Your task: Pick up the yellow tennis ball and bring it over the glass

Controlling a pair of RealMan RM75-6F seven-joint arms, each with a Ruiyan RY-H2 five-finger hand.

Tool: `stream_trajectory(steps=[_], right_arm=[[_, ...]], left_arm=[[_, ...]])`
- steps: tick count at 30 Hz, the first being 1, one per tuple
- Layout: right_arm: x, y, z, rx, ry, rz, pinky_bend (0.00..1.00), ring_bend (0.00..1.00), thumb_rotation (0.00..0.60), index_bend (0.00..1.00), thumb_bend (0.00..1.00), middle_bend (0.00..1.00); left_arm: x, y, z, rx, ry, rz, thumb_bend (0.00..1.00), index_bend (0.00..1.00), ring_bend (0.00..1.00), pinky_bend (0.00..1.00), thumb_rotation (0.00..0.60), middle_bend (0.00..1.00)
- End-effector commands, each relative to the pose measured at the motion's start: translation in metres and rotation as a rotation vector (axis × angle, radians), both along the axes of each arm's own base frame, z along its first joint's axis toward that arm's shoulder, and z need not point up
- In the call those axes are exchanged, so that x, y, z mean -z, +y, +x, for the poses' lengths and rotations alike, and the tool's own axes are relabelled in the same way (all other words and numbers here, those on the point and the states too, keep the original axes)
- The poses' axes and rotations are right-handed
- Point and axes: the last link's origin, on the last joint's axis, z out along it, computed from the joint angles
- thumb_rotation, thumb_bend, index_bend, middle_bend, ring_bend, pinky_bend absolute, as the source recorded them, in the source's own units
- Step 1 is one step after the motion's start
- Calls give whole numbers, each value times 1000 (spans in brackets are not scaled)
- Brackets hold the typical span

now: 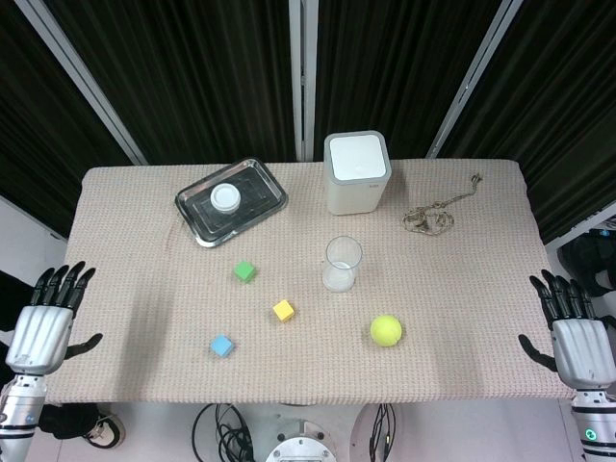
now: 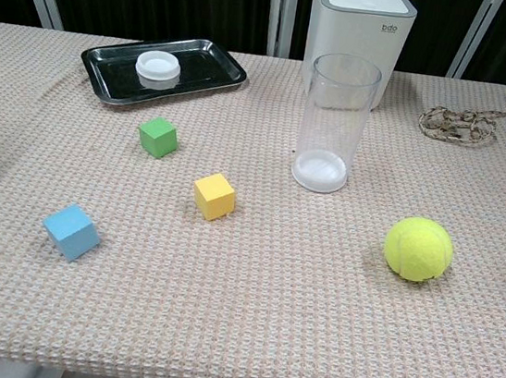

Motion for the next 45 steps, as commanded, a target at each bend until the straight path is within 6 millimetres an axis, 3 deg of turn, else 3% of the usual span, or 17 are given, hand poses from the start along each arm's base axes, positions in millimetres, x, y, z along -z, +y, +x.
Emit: stream_trajectory(steps=[1, 8, 12, 21, 27, 33, 45], right_arm=[[1, -1, 1, -5, 3, 4, 0, 0, 600, 0, 160, 0], [7, -3, 5, -31, 22, 42, 0, 0, 600, 0, 159, 0], [17, -7, 24, -109, 78, 107, 0, 0, 600, 0, 160, 0], [72, -19, 74, -261, 197, 403, 0, 0, 600, 0, 160, 0], [107, -33, 93, -303, 259, 521, 58, 0, 600, 0, 159, 0], [132, -43, 94, -275, 279, 561, 123, 0, 600, 0, 166, 0], [156, -56, 91, -268, 279, 584, 194, 0, 600, 0, 212, 0]], left_arm=[[-1, 0, -1, 1, -2, 2, 0, 56, 0, 0, 600, 0], [1, -4, -6, -9, -12, -3, 0, 56, 0, 0, 600, 0], [1, -4, -8, -13, -14, -4, 0, 56, 0, 0, 600, 0], [7, -4, -12, -18, -25, -19, 0, 56, 0, 0, 600, 0], [5, -7, -13, -18, -30, -6, 0, 56, 0, 0, 600, 0], [3, -10, -13, -13, -35, -12, 0, 56, 0, 0, 600, 0], [3, -11, -17, -26, -32, -23, 0, 56, 0, 0, 600, 0]])
